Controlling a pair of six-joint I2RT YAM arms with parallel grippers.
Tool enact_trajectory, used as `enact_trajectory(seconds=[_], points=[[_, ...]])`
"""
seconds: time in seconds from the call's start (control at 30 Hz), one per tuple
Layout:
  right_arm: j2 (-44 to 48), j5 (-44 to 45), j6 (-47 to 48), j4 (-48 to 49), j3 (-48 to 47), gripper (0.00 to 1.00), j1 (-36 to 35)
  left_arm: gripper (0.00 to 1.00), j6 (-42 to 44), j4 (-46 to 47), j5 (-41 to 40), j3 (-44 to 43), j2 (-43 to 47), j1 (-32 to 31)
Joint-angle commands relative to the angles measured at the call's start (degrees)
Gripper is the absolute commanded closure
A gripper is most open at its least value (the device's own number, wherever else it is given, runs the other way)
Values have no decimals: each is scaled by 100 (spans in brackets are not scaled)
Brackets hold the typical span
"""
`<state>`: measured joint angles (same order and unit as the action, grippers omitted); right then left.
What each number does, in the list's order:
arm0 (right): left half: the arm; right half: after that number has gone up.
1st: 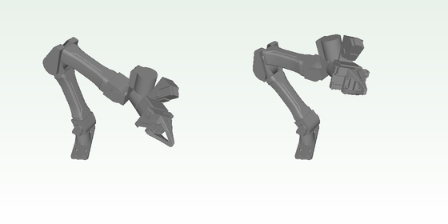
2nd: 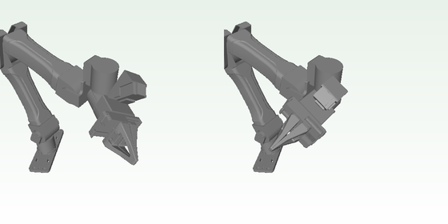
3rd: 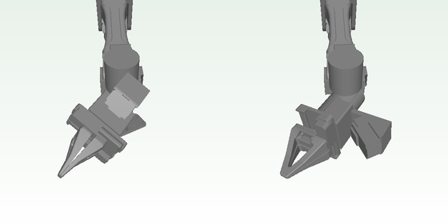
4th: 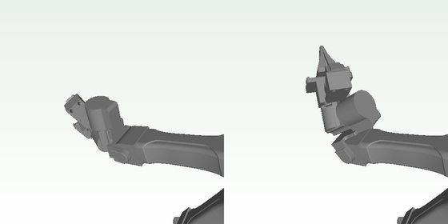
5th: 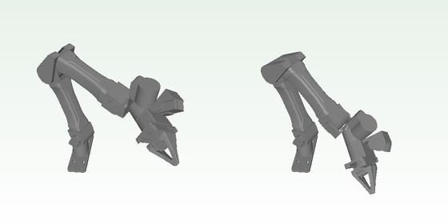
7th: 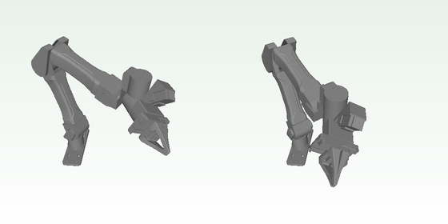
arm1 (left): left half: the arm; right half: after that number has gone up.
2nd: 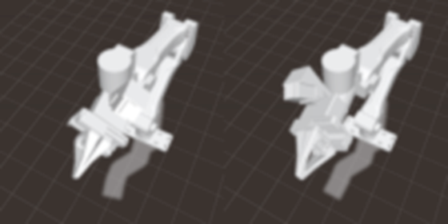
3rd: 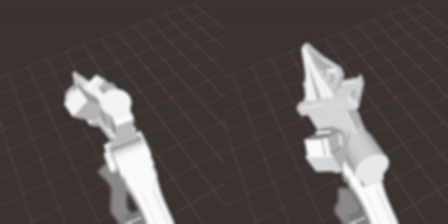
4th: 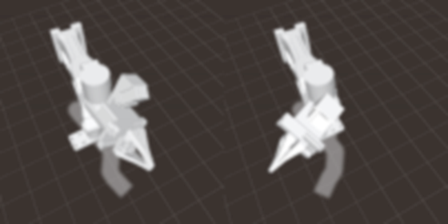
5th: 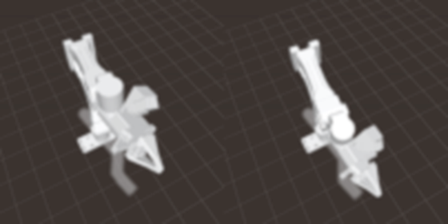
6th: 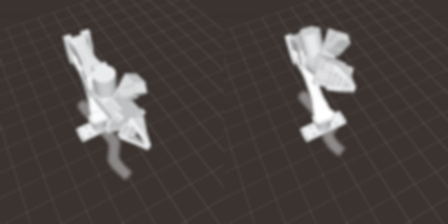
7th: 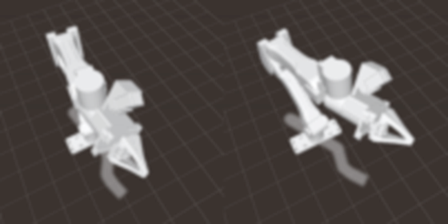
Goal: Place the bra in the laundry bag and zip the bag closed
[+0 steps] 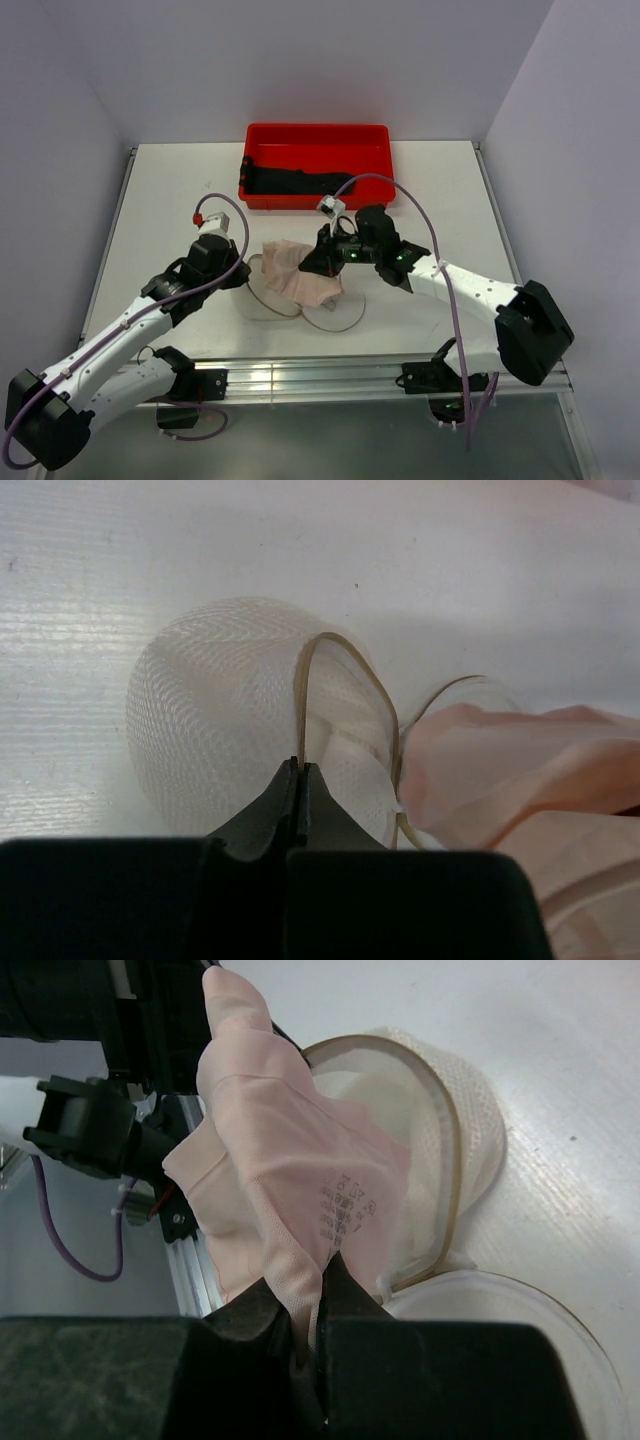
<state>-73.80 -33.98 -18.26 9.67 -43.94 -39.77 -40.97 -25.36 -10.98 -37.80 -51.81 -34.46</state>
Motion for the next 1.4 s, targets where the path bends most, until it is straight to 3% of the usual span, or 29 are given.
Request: enact_trajectory(seconds=[0.0,0.6,0.83,1.1,1.27,1.37], points=[[-405,-241,138,9,-430,100,-136,100,-69,479,166,150,145,18],[-1576,251,464,-483,-888,100,-725,100,-131,1305,351,449,831,27],[-1646,435,148,-432,-1107,100,-822,100,-183,1893,1045,572,550,18],[-1305,2183,-1073,692,-722,100,-919,100,-289,1992,1511,678,479,18],[-988,3615,-1136,485,-607,100,-998,100,-289,1781,1511,660,541,18],[-1109,3644,-1223,334,-738,100,-1041,100,-376,2008,1695,730,523,18]])
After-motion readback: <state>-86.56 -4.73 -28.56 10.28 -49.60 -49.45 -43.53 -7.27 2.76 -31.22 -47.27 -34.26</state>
